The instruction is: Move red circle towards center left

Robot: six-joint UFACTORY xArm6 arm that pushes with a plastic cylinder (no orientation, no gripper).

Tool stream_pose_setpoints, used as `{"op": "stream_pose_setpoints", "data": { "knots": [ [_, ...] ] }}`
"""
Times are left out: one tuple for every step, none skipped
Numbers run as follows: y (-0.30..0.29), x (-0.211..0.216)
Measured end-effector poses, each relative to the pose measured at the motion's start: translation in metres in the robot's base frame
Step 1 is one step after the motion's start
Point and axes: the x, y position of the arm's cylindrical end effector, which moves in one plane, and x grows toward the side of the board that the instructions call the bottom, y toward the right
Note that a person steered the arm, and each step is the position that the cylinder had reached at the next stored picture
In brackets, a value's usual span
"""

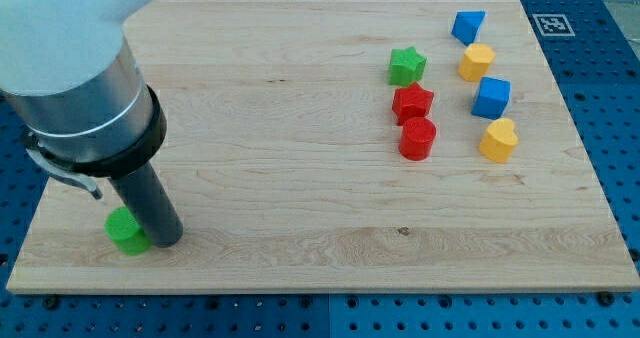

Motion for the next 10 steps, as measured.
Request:
{"op": "stream_pose_setpoints", "data": {
  "knots": [
    [0.0, 0.0],
    [0.032, 0.0],
    [0.084, 0.0],
    [0.135, 0.0],
    [0.192, 0.0],
    [0.248, 0.0],
    [0.293, -0.001],
    [0.318, -0.035],
    [0.324, -0.076],
    [0.325, -0.085]
  ]
}}
